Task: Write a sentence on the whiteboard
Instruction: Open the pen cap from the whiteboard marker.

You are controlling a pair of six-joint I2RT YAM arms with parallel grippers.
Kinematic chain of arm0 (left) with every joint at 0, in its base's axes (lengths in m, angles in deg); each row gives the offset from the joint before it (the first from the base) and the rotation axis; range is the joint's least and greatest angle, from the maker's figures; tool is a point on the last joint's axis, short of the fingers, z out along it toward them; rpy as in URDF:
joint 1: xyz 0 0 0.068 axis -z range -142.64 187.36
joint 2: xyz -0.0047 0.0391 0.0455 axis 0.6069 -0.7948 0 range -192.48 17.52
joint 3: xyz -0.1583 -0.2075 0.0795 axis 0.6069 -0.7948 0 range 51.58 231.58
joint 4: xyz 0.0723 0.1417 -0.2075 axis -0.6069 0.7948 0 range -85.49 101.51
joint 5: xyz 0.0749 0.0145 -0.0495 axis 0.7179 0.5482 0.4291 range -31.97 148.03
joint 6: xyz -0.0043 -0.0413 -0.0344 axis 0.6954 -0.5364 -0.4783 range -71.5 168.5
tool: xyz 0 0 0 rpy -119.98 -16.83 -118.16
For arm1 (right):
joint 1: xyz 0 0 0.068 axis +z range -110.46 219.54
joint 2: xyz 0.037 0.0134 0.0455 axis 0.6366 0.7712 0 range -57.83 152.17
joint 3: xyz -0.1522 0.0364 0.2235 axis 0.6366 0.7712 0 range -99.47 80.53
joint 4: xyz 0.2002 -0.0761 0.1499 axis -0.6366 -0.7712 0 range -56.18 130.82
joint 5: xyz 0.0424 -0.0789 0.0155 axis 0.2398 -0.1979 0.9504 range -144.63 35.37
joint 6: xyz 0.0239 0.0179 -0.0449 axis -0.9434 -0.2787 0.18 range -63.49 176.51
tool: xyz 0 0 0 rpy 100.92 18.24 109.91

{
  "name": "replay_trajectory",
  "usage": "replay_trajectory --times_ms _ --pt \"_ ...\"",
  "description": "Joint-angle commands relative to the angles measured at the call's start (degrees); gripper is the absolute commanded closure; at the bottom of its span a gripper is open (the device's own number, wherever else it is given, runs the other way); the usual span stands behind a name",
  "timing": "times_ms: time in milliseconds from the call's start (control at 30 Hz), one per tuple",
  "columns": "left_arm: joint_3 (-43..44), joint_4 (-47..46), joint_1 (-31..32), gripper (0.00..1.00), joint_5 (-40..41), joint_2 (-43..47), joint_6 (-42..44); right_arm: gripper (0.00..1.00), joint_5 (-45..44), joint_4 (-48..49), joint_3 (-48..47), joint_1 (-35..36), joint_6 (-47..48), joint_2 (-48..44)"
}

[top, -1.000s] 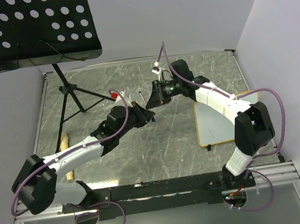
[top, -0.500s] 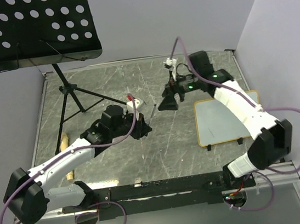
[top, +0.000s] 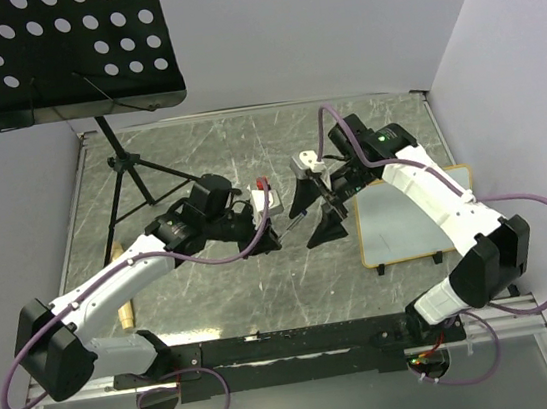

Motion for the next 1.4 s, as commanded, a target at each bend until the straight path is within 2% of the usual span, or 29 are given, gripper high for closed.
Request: replay_trajectory --times_ms 0,200,367,667,767,867,1033,1367 --pt "0.5 -0.3 -0.2 0.99 -5.3 0.9 2.0 0.13 4.3 -3.1 -0.4 1.7 6.7 2.0" --pt "0.5 -0.1 -0.1 0.99 -5.7 1.0 1.1 0.2 4.2 2.8 0.5 3.4 0.6 2.9" --pt "0.8 -0.3 -0.3 0.99 -6.2 0.6 -0.1 0.29 0.5 7.4 1.5 5.7 -4.3 3.1" --pt "-0.6 -1.6 -2.3 0.99 -8.0 1.7 -1.8 0.5 -2.6 8.0 1.6 6.3 -6.1 3.7" --pt "-0.3 -1.3 -2.7 0.99 -8.5 1.5 -1.6 0.54 -2.8 8.3 1.5 6.4 -6.6 4.0" --pt "-0.6 -1.6 -2.7 0.99 -9.1 1.6 -2.1 0.53 -3.3 9.0 1.6 6.6 -7.4 4.1" --pt "-1.2 -2.5 -2.7 0.99 -9.6 2.3 -2.8 0.43 -4.9 11.6 2.6 6.8 -8.9 3.3" --pt "-1.7 -3.0 -2.8 0.99 -10.2 1.8 -3.5 0.5 -2.4 12.0 2.0 7.0 -10.2 3.7"
